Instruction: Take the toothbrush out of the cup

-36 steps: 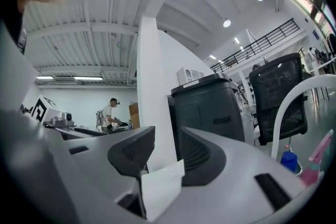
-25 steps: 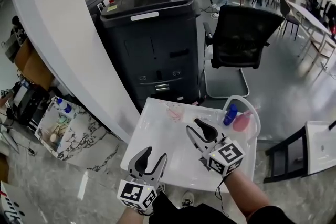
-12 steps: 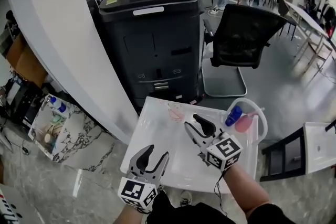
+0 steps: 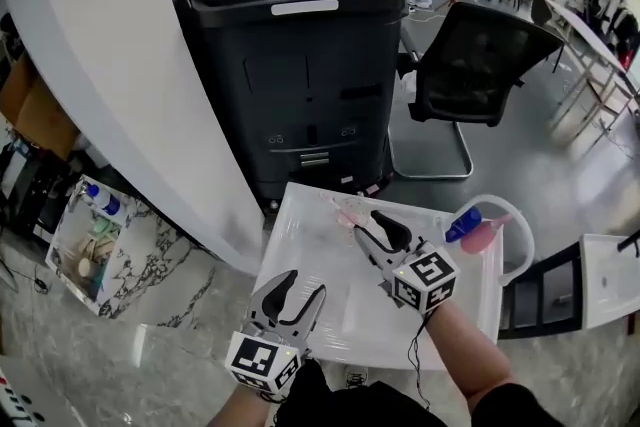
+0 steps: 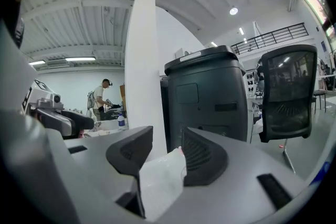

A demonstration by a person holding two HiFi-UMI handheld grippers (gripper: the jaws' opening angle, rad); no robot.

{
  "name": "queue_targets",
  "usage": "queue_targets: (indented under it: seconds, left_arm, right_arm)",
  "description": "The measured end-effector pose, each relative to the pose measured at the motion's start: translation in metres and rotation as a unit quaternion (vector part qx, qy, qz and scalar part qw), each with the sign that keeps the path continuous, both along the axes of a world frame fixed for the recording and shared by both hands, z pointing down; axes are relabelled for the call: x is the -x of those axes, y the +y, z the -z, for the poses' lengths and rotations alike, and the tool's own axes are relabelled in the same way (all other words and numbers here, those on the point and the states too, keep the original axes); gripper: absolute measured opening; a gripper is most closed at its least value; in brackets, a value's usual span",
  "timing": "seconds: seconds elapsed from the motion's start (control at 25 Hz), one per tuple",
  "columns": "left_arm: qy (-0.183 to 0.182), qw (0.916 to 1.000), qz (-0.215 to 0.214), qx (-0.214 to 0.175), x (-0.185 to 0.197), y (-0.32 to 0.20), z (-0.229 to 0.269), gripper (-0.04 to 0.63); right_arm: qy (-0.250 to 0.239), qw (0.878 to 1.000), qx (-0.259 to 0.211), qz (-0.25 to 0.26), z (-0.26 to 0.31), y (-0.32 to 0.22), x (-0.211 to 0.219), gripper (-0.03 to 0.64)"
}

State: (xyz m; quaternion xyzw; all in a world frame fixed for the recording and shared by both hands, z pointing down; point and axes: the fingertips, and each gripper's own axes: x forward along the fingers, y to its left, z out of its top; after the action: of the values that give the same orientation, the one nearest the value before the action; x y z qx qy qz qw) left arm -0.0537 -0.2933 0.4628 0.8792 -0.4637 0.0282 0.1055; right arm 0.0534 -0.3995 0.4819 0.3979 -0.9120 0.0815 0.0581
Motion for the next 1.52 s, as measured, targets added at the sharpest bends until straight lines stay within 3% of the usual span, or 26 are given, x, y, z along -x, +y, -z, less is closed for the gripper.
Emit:
queue_targets:
  seconds: [0.52,1.04,1.52]
  left_arm:
    - [0.009,0.9993,-0.028,0.021,0.037,-0.047,-0.028,0.213]
    - [0.028,0.9963,-0.062,0.052,0.052,-0.077,-0.057,0.213]
    - [0.035,0.9935,-0.082,0.070,0.048,-0.092,-0.076,0.215]
  right_arm:
    - [0.095,0.994,0.050,0.017,-0.072,-0.065,0.043,0.189]
    - [0.194,0.974,0.114,0.027,-0.150,-0.105,0.052,0.176]
    - [0.251,0.958,0.126,0.051,-0.177,-0.115,0.061,0.121]
